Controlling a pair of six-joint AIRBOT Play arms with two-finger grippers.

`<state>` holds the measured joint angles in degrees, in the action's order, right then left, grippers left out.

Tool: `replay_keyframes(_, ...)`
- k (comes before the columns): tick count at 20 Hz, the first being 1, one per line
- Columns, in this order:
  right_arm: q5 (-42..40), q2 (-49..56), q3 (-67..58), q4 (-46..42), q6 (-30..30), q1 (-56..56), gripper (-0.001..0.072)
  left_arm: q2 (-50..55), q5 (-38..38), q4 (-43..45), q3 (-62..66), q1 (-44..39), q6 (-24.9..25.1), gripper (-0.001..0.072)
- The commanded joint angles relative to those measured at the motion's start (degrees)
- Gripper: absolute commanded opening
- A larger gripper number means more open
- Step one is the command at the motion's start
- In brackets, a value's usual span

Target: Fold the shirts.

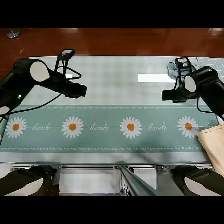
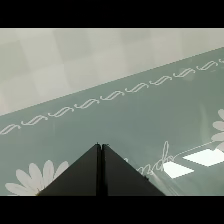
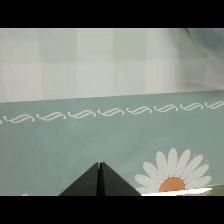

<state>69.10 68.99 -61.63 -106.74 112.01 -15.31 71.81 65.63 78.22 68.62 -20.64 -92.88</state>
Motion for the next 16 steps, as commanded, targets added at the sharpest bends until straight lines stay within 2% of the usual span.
replay_keyframes(1,-10.71,0.0,0.02,-1.66,0.11,-0.04,0.0027,0.07,-1.14,-0.02,-0.02,-0.09,0.0,0.0021)
replay_keyframes(4,-17.25,0.09,0.02,0.2,0.0,-0.04,0.0029,0.11,-8.98,0.07,-0.02,-0.07,0.26,0.0022)
replay_keyframes(5,-18.84,0.37,0.02,-2.93,-0.11,0.09,0.0119,0.2,-12.52,0.31,-0.02,0.02,1.29,0.0024)
replay_keyframes(6,-22.18,1.2,0.02,-8.44,0.85,0.74,0.0569,0.39,-16.39,1.95,-0.02,0.11,1.33,0.0096)
replay_keyframes(7,-26.36,2.64,-0.07,-14.91,3.69,2.29,0.0624,0.59,-21.03,5.57,-0.02,0.33,1.31,0.0369)
replay_keyframes(8,-29.4,5.07,-1.11,-20.59,7.61,5.07,0.0623,0.85,-24.55,9.16,-0.02,0.74,1.05,0.0703)
replay_keyframes(9,-30.38,8.33,-3.69,-21.94,10.51,8.66,0.0621,1.16,-27.06,11.89,-0.02,1.49,1.07,0.0704)
replay_keyframes(10,-30.21,12.63,-7.69,-19.63,12.57,13.18,0.0621,1.38,-27.76,12.26,-0.02,2.4,1.07,0.0704)
replay_keyframes(11,-29.57,16.79,-11.85,-15.69,12.2,17.05,0.0621,1.53,-27.39,12.24,-0.02,3.39,1.05,0.0704)
replay_keyframes(14,-23.06,28.79,-26.1,-3.45,3.78,25.94,0.062,1.64,-23.67,12.24,-0.02,5.38,1.05,0.0704)
replay_keyframes(16,-19.56,34.45,-33.14,0.28,-0.04,29.31,0.0618,1.73,-21.64,12.2,-0.02,5.62,0.52,0.0703)
